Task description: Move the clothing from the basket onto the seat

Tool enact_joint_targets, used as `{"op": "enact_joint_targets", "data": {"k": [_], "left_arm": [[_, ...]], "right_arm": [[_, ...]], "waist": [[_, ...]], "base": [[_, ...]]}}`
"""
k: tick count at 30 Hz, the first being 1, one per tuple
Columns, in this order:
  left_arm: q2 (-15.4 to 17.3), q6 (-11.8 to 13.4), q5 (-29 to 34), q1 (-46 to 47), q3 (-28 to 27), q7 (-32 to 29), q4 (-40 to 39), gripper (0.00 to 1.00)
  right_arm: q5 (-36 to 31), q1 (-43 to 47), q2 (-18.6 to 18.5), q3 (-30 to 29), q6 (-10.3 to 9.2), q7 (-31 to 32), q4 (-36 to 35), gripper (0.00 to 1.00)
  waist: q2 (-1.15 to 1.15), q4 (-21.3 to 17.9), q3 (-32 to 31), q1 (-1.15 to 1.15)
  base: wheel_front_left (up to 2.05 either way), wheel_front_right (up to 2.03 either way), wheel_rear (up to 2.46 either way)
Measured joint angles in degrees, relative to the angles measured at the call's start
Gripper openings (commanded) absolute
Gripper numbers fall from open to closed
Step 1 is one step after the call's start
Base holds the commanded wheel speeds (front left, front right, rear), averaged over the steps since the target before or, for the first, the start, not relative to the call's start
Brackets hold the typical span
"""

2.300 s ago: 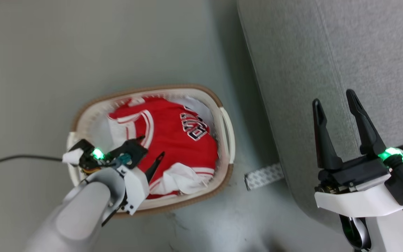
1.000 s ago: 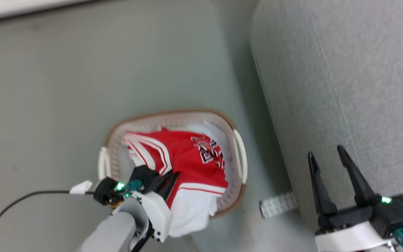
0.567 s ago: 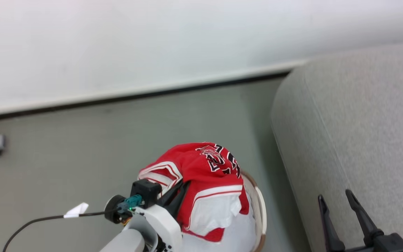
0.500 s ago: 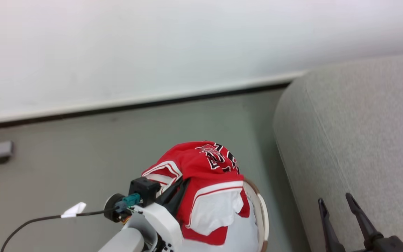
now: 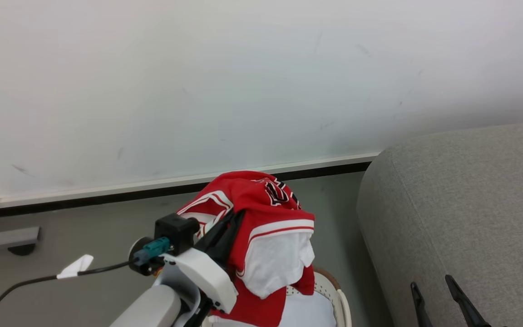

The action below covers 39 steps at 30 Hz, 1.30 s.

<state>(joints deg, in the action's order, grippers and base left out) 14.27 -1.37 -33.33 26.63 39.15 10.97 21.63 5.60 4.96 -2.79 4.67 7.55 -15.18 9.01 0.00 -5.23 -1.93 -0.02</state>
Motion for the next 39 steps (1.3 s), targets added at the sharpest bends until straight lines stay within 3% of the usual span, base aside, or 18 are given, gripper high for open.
{"op": "enact_joint_targets", "data": {"k": [11, 17, 24, 30, 35, 39], "left_arm": [[0.92, 2.02, -0.38, -0.02, -0.2, -2.4, -5.99, 0.0], [0.32, 2.41, -0.25, 0.17, 0.97, -3.36, -7.24, 0.0], [-0.66, 1.77, 0.29, 0.99, 2.91, -4.02, -7.34, 0.0], [-2.09, 0.88, 0.55, 1.7, 4.66, -4.34, -6.91, 0.0], [-3.77, 0.18, 0.57, 2.47, 6.12, -4.39, -6.36, 0.0], [-5.26, -0.76, 0.45, 2.96, 7.22, -4.5, -5.76, 0.0]], "right_arm": [[-0.89, -0.61, -1.53, 4.69, 0.0, 0.0, -2.14, 1.0], [3.09, -5.15, -8.82, 14.23, 0.0, 0.75, -1.76, 1.0], [9.68, -16.08, -16.46, 24.48, 0.0, 8.08, -2.78, 1.0], [13.89, -26.3, -20.52, 33.52, 0.0, 12.69, -0.07, 1.0], [17.92, -33.87, -20.78, 40.95, 0.0, 14.14, 5.44, 1.0], [22.04, -38.7, -18.55, 47.86, 0.01, 14.58, 12.03, 1.0]], "waist": [[0.0, -0.42, -0.99, 0.01], [0.0, -0.4, -1.1, 0.01], [0.0, -0.19, -0.95, 0.01], [0.0, 0.82, -0.87, 0.02], [0.0, 1.87, -0.96, 0.02], [0.0, 2.38, -1.21, 0.02]], "base": [[0.0, 0.0, 0.0], [0.0, 0.0, 0.0], [0.0, 0.0, 0.0], [0.0, 0.0, 0.0], [0.0, 0.0, 0.0], [0.0, 0.0, 0.0]]}}
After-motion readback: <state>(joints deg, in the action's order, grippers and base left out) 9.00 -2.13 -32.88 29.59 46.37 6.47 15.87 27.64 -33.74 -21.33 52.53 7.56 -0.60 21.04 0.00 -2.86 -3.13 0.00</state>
